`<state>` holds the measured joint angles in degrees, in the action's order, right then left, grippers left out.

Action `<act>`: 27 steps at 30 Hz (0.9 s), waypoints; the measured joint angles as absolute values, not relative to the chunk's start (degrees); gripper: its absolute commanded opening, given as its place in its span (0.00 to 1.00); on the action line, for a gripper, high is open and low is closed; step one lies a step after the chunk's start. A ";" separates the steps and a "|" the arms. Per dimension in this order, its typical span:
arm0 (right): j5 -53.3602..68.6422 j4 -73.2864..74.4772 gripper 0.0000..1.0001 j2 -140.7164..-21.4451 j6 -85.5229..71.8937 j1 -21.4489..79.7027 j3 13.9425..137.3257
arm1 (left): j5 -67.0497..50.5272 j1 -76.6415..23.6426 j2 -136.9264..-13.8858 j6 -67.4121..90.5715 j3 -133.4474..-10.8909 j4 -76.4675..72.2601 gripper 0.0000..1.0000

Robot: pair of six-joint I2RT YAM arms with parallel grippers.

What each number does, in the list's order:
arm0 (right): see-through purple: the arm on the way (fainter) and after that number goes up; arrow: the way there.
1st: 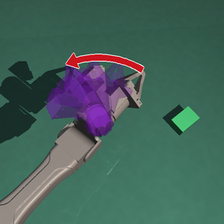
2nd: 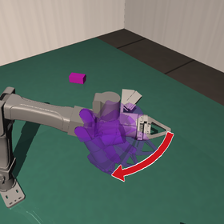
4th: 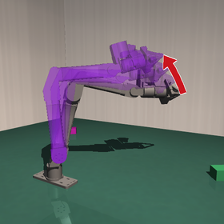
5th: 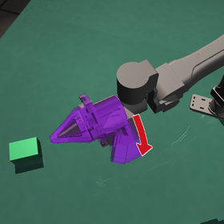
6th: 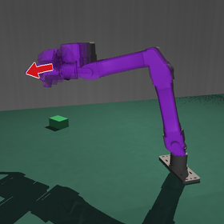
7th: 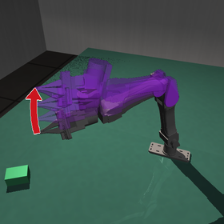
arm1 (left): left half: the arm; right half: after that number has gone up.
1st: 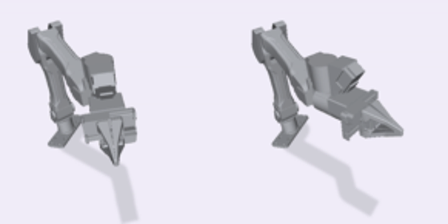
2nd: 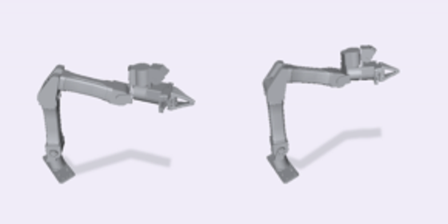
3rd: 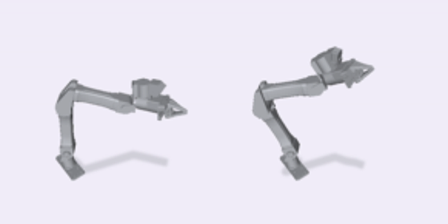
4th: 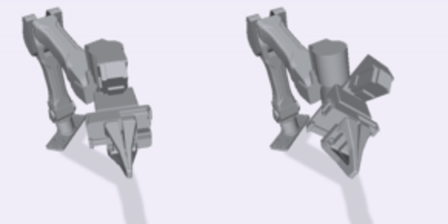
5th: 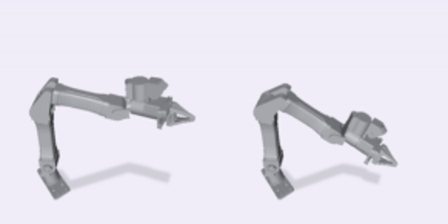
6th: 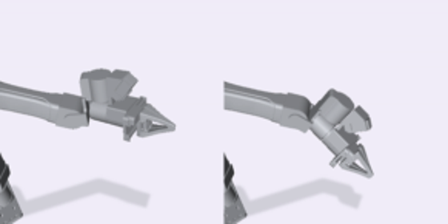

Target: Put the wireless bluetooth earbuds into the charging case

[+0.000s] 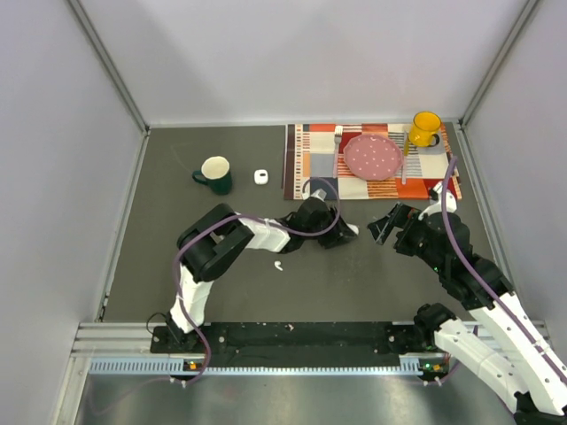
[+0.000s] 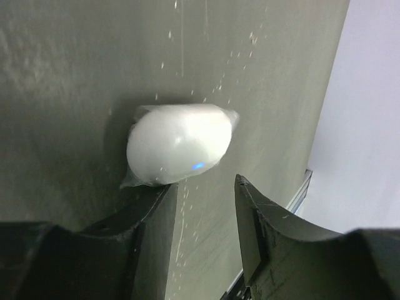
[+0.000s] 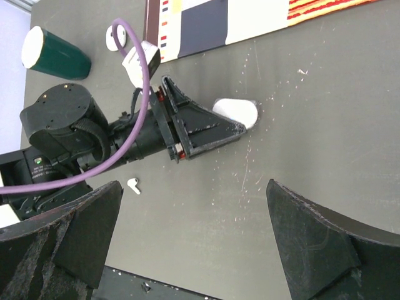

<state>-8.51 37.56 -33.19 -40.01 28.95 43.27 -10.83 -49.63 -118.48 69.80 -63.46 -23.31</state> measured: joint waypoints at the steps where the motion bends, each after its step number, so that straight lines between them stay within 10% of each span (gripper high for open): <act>1: -8.51 37.56 0.99 -33.19 -40.01 28.95 43.27 | -10.83 -49.80 -117.73 69.41 -62.76 -22.87 0.48; 13: -8.58 37.58 0.99 -33.12 -40.05 28.95 43.27 | -5.52 -53.19 -100.95 56.69 -57.80 -10.37 0.49; 19: -8.60 37.58 0.99 -33.21 -40.03 28.95 43.27 | 9.47 -52.05 -94.61 39.55 -68.20 1.02 0.65; 27: -8.21 37.58 0.99 -33.93 -40.10 28.95 43.27 | 11.35 -36.45 -94.28 31.05 -71.57 9.15 0.67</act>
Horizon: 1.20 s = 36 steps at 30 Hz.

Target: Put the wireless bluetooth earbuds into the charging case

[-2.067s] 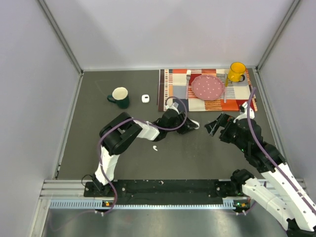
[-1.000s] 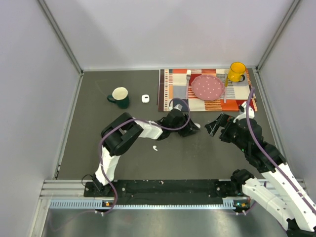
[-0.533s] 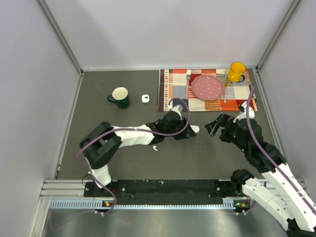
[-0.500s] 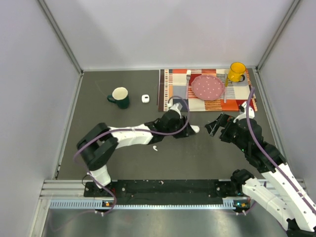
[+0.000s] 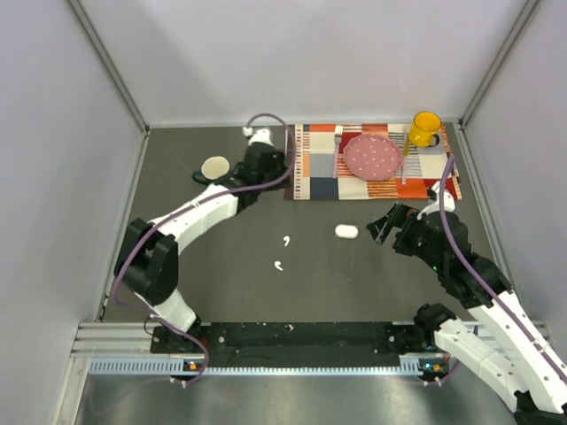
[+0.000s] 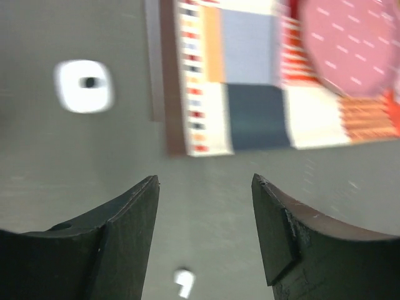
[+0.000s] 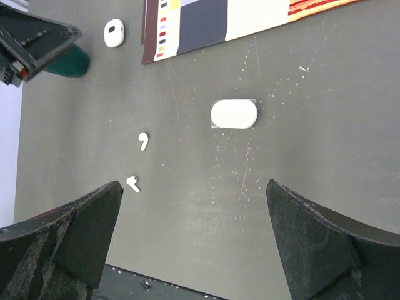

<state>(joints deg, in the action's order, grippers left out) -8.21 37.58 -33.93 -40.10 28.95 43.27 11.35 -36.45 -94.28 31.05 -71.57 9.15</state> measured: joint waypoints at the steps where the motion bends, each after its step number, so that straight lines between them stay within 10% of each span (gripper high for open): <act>1: -8.19 37.58 0.99 -33.93 -40.10 28.95 43.27 | 11.33 -33.82 -94.39 30.48 -71.31 9.52 0.67; 36: -7.46 37.58 0.99 -36.47 -38.74 28.95 43.29 | 12.43 -20.49 -123.55 27.11 -96.51 24.25 0.66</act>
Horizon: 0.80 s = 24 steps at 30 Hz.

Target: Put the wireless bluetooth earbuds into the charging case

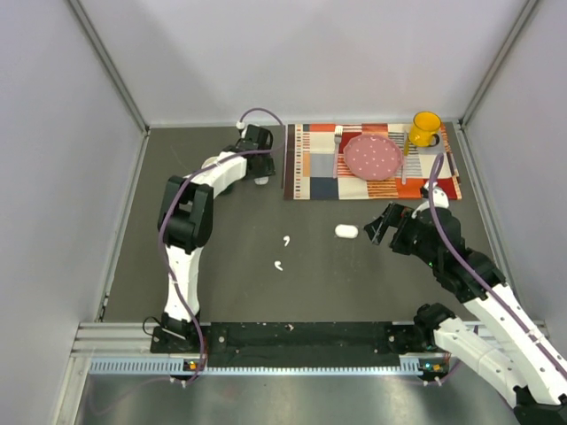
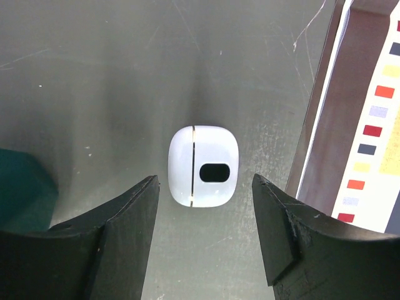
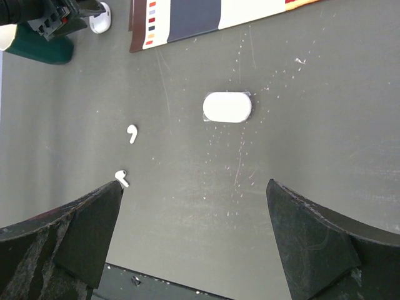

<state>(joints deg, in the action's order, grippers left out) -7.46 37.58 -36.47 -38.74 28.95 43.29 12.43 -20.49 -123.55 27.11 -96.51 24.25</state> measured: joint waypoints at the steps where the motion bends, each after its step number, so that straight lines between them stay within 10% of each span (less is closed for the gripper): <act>1: -7.49 37.58 0.99 -36.51 -38.70 28.95 43.29 | 12.36 -20.49 -124.16 27.31 -97.08 24.38 0.66; 15: -7.75 37.65 0.99 -37.52 -38.22 28.95 43.86 | 11.94 -20.27 -127.17 28.64 -98.48 25.96 0.60; 23: -7.86 37.60 0.99 -37.56 -38.11 28.95 44.05 | 12.01 -20.23 -127.37 28.47 -98.61 25.96 0.36; 24: -7.86 37.60 0.99 -37.56 -38.09 28.95 44.05 | 11.94 -20.23 -127.37 28.45 -98.59 25.96 0.21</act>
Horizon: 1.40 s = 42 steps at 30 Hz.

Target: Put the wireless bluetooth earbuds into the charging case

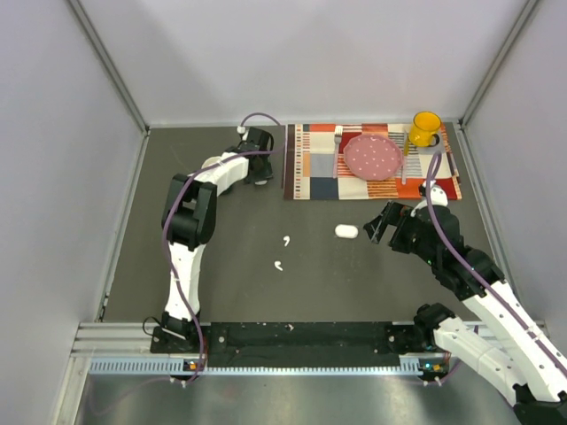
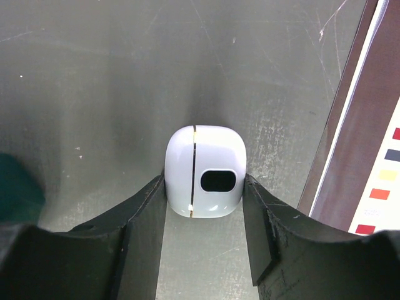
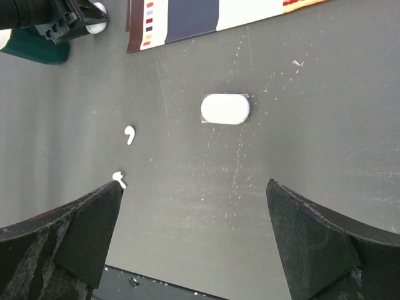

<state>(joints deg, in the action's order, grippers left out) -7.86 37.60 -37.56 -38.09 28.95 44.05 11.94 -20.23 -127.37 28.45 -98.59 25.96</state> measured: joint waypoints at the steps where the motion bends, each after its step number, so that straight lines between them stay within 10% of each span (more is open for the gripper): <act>1: -7.86 37.60 0.99 -37.56 -38.11 28.95 44.05 | 11.90 -20.21 -127.37 28.42 -98.59 25.98 0.17; 5: -7.86 37.60 0.99 -37.56 -38.11 28.95 44.05 | 11.60 -20.18 -127.11 28.16 -97.95 25.28 0.00; 42: 6.39 34.22 0.88 -43.62 -37.89 28.80 47.97 | -23.38 -33.65 -58.02 -5.91 -45.50 2.00 0.00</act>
<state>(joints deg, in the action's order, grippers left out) 6.39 34.22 -43.62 -37.89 28.80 47.97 -23.38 -33.65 -58.02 -5.91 -45.50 2.00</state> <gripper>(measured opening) 0.923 0.520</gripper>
